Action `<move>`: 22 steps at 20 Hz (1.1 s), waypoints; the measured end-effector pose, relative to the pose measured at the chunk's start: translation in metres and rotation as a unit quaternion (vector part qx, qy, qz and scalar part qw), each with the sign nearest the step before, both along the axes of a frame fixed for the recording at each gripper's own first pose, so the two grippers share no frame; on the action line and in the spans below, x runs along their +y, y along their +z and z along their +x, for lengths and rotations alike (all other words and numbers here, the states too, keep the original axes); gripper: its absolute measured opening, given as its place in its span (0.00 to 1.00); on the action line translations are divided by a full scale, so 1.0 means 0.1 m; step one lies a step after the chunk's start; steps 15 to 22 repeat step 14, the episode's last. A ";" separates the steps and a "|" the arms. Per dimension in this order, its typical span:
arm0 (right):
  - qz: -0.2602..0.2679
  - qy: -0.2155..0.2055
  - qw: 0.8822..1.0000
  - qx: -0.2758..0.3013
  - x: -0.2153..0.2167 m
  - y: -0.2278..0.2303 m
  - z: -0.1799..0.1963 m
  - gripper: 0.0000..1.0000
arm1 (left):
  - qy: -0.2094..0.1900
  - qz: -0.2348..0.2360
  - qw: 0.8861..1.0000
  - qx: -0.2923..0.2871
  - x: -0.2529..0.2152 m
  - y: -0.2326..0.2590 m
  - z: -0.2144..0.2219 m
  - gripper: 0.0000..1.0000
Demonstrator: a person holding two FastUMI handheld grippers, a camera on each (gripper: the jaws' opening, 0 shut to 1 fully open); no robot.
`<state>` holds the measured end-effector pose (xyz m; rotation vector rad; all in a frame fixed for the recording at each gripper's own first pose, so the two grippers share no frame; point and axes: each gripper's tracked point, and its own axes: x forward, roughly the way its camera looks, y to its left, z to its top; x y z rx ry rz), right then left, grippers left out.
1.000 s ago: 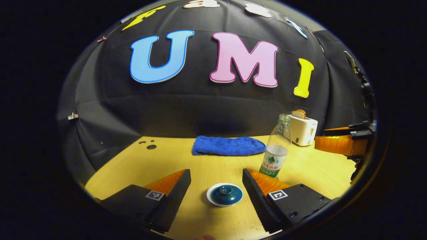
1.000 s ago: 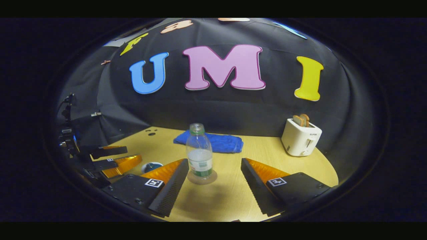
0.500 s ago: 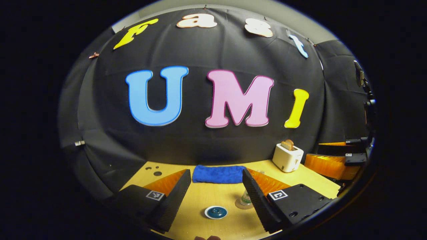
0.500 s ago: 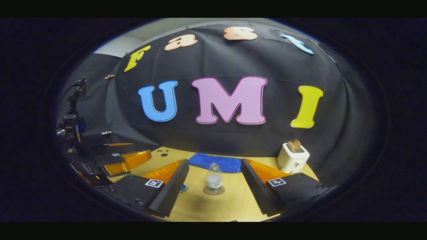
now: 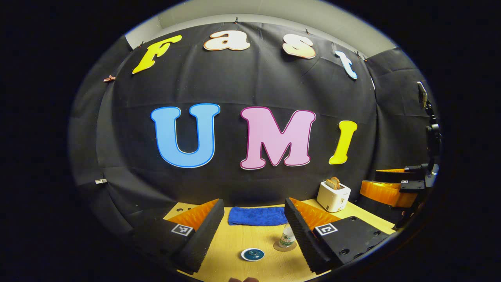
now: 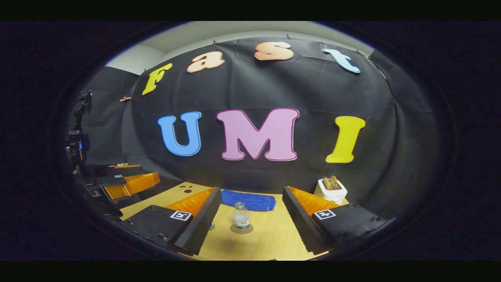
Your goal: Open the teacup lid with one hand, grasp the water bottle and pour water into the teacup with the other hand; after pouring, place the water bottle on the coaster and then close the teacup lid.
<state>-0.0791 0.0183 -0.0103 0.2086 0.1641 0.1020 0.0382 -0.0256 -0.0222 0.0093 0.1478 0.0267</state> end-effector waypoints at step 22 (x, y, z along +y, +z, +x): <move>0.001 0.006 1.000 -0.011 -0.10 0.06 -0.14 0.96 | -0.009 0.011 1.000 0.002 -0.22 0.00 -0.08 0.97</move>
